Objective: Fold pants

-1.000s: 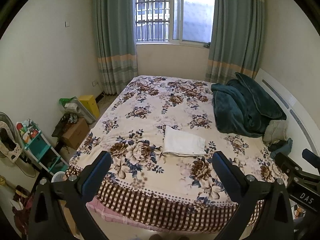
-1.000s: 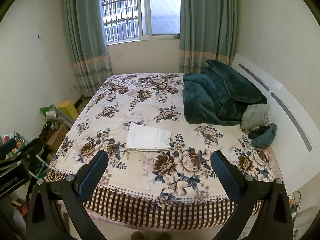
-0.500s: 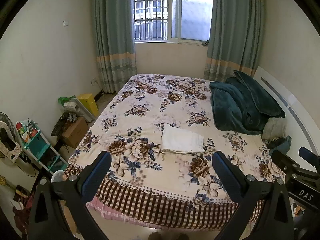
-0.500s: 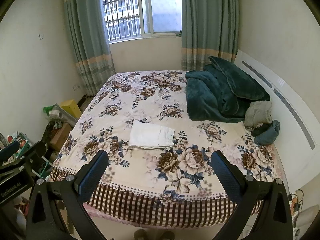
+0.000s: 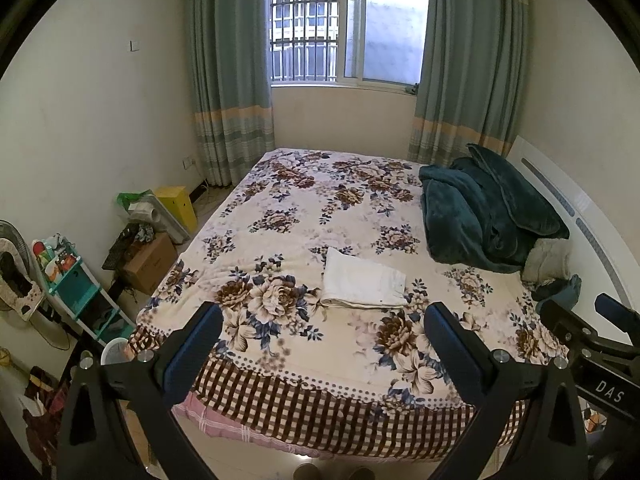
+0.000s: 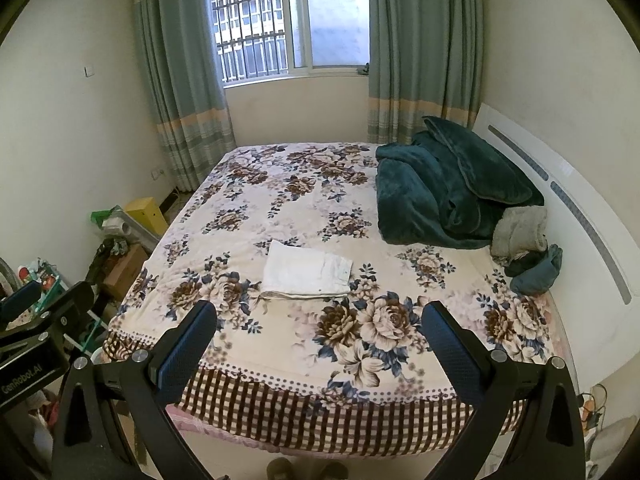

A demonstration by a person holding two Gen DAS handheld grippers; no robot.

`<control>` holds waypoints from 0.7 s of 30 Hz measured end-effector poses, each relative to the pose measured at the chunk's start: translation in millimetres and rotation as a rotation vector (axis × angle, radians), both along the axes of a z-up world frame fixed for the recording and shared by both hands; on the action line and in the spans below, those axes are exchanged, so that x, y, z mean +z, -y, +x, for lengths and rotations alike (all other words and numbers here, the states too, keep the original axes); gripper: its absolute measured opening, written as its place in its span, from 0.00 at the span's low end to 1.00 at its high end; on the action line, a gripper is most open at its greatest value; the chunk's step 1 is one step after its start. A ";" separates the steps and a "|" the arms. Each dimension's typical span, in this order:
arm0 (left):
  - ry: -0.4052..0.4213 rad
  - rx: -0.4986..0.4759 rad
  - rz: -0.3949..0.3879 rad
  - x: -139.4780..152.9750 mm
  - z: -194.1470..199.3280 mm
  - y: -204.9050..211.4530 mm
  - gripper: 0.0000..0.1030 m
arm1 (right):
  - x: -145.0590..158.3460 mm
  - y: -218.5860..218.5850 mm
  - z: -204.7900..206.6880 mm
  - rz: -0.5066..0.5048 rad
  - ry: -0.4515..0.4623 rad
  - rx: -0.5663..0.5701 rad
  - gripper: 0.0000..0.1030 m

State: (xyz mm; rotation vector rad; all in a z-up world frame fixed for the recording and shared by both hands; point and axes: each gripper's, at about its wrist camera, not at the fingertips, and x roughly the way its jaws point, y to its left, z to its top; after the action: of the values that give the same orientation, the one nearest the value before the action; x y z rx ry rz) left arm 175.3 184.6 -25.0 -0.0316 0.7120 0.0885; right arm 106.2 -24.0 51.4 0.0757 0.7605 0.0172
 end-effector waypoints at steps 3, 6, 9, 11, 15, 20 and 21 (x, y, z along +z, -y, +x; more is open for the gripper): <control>0.001 0.004 0.004 1.7 -3.3 1.8 1.00 | -0.2 -0.4 0.8 -0.004 0.001 -0.002 1.00; 0.000 0.005 0.003 2.6 -5.3 2.4 1.00 | -0.3 -0.8 0.3 0.000 0.000 -0.004 1.00; -0.003 0.005 0.003 1.6 -6.3 2.5 1.00 | -0.1 -0.8 -1.0 -0.001 0.001 -0.001 1.00; -0.004 0.006 0.004 2.5 -8.1 5.6 1.00 | -0.4 -1.5 -0.2 0.000 0.000 0.000 1.00; -0.007 0.005 0.003 5.0 -8.6 7.0 1.00 | -0.6 -1.3 -1.0 -0.003 0.001 -0.001 1.00; -0.005 0.007 0.002 2.9 -9.5 6.9 1.00 | -1.2 -0.7 -2.8 -0.007 0.005 0.000 1.00; -0.003 0.007 0.000 4.2 -9.8 7.2 1.00 | -1.6 0.6 -3.6 -0.007 0.006 0.001 1.00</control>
State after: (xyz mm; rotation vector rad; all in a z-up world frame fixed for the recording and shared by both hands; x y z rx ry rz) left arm 165.6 177.3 -20.8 -0.0339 0.7152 0.0951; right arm 102.6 -24.5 49.8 0.0684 0.7548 0.0151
